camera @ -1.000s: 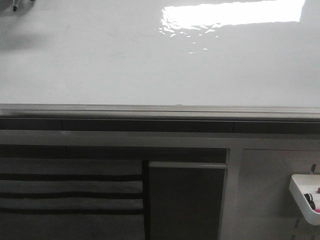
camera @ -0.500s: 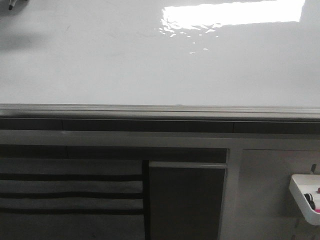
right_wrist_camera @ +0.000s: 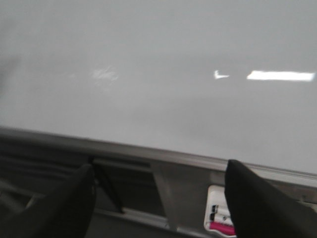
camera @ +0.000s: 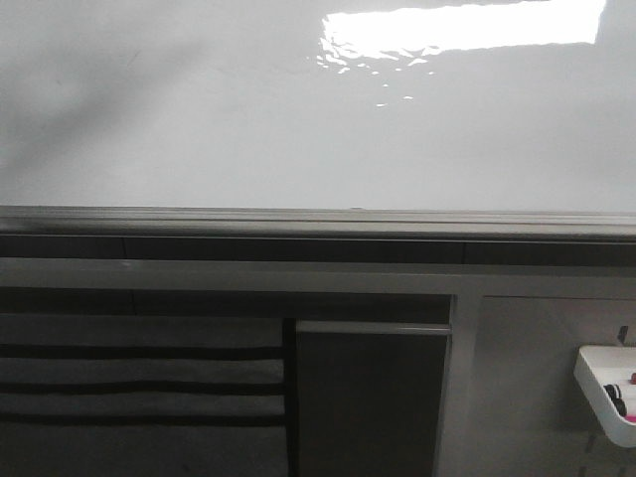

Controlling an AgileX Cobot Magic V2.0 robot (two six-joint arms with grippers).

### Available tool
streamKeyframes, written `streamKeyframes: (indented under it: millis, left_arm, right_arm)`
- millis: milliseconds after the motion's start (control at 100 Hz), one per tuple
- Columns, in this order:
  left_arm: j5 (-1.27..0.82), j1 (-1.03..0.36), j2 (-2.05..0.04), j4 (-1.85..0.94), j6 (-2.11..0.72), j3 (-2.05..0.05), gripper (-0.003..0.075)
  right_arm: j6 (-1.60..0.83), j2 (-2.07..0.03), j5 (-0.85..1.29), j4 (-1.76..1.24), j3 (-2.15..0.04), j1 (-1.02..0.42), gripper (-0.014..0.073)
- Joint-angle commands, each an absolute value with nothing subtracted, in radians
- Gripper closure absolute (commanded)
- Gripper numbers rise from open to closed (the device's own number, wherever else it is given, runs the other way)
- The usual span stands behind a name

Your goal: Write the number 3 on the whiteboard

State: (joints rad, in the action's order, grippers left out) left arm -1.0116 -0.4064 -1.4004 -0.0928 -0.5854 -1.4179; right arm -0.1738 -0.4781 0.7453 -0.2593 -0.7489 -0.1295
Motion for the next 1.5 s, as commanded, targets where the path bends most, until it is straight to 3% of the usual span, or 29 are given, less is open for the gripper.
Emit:
streamKeyframes:
  millis: [0, 190, 400, 780, 1260, 1490]
  left_arm:
    - [-1.078, -0.480, -1.343, -0.107, -0.635, -1.453, 0.0738]
    - [-1.204, -0.641, -1.321, -0.189, -0.673, -1.453, 0.0738]
    - [-1.216, -0.710, -1.309, -0.322, -0.737, -1.378, 0.0738]
    - [-1.099, -0.710, -1.245, -0.478, -0.868, -1.177, 0.0738]
    - [-1.087, -0.710, -1.245, -0.476, -0.906, -1.177, 0.0738]
    - [-1.085, -0.710, -1.245, -0.475, -0.946, -1.177, 0.0738]
  right_arm:
    - [-0.363, -0.566, 0.755, -0.410, -0.819, -0.162, 0.0104]
    - [-0.767, -0.778, 0.942, -0.640, -0.906, -0.274, 0.0104]
    - [-0.999, -0.970, 0.959, -0.849, -0.968, -0.393, 0.0109]
    - [-1.152, -1.166, 0.866, -0.851, -1.067, -0.600, 0.0135]
    - [-1.159, -1.276, 0.864, -0.851, -1.130, -0.632, 0.0185]
    - [-1.159, -1.276, 0.899, -0.820, -1.135, -0.632, 0.0301]
